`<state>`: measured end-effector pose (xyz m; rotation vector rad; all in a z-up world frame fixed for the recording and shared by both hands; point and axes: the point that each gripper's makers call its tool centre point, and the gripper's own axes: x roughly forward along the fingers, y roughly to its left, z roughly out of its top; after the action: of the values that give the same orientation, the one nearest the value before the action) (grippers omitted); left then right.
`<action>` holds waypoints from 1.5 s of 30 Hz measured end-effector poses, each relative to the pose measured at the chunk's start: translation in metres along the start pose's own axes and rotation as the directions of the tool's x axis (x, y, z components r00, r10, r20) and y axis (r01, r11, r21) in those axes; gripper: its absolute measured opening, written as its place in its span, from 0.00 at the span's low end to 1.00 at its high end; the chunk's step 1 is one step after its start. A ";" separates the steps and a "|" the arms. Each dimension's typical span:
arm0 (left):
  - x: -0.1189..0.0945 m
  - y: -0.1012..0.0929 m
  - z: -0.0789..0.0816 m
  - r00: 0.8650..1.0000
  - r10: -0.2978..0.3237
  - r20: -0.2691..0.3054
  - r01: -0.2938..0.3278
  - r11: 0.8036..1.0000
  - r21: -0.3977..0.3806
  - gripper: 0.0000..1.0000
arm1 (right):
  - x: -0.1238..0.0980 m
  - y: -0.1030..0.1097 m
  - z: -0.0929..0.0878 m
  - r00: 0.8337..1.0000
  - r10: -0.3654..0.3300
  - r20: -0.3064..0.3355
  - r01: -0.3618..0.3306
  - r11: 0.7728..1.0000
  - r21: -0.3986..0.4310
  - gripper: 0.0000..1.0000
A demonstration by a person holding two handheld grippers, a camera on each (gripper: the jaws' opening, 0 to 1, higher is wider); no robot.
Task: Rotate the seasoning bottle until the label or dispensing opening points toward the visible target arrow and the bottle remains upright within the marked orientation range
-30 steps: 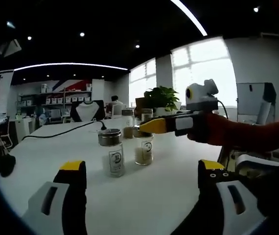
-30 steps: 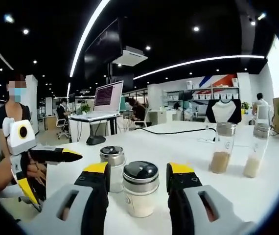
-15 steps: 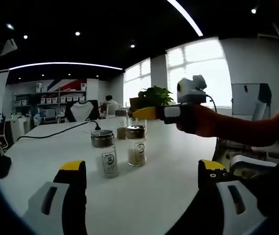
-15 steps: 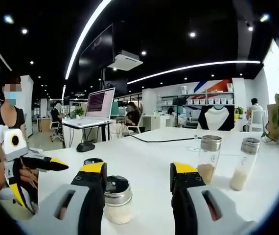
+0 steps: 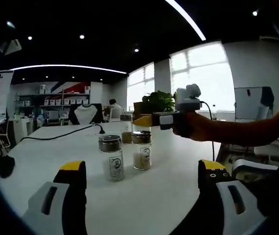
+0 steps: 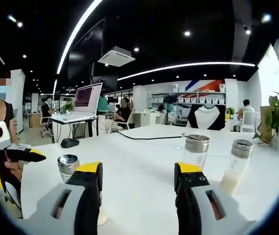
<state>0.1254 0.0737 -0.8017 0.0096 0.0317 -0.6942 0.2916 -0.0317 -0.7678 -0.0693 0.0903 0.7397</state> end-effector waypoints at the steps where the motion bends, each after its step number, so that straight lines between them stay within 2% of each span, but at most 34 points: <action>1: 0.000 0.000 0.000 1.000 0.000 -0.002 0.000 1.000 -0.001 1.00 | 0.001 -0.003 -0.001 1.000 -0.008 -0.004 0.008 1.000 0.002 0.61; 4: 0.000 0.001 -0.002 1.000 0.003 -0.010 -0.004 1.000 -0.007 1.00 | 0.007 -0.016 -0.004 0.999 -0.048 -0.020 0.048 0.999 0.007 0.62; 7: 0.000 0.001 -0.002 1.000 0.008 -0.003 -0.008 1.000 -0.018 1.00 | 0.011 -0.025 -0.007 0.996 -0.085 -0.037 0.084 0.996 -0.028 0.63; 11: 0.000 0.003 -0.003 1.000 0.010 -0.007 -0.010 1.000 -0.020 1.00 | 0.016 -0.032 -0.008 0.994 -0.095 -0.051 0.093 0.995 -0.038 0.62; 16: 0.001 0.000 -0.004 1.000 -0.010 -0.004 0.010 0.997 -0.071 1.00 | 0.022 -0.039 -0.010 0.991 -0.113 -0.066 0.109 0.992 -0.067 0.62; 19: 0.001 -0.002 0.000 1.000 -0.022 0.016 0.024 0.994 -0.110 1.00 | 0.025 -0.047 -0.012 0.989 -0.134 -0.063 0.132 0.991 -0.032 0.61; 23: 0.001 -0.004 0.005 0.999 -0.026 0.042 0.030 0.994 -0.101 1.00 | 0.028 -0.058 -0.007 0.984 -0.177 -0.029 0.177 0.984 -0.009 0.59; 27: 0.001 -0.004 0.008 0.998 -0.023 0.059 0.028 0.995 -0.094 1.00 | 0.034 -0.071 -0.008 0.974 -0.221 -0.044 0.221 0.975 0.002 0.60; 31: 0.001 -0.001 0.009 0.998 -0.015 0.066 0.020 0.996 -0.081 1.00 | 0.040 -0.078 -0.005 0.970 -0.240 -0.035 0.239 0.971 -0.029 0.60; 39: 0.001 0.007 0.007 0.998 -0.003 0.065 0.010 0.994 -0.107 1.00 | 0.049 -0.094 -0.007 0.962 -0.272 -0.037 0.271 0.962 -0.040 0.59; 41: 0.002 0.012 0.003 0.999 0.017 0.049 -0.011 0.993 -0.115 1.00 | 0.050 -0.096 -0.006 0.962 -0.272 -0.034 0.271 0.962 -0.039 0.59; 42: 0.002 0.018 -0.006 0.999 0.042 0.011 -0.040 0.991 -0.127 1.00 | 0.052 -0.099 -0.005 0.959 -0.281 -0.035 0.280 0.959 -0.047 0.59; 45: 0.001 0.021 -0.006 0.999 0.046 0.021 -0.043 0.991 -0.126 1.00 | 0.055 -0.101 -0.004 0.959 -0.282 -0.033 0.280 0.958 -0.056 0.56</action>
<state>0.1395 0.0890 -0.8079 -0.1189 0.0520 -0.6466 0.4006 -0.0695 -0.7744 -0.1429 0.0984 0.4556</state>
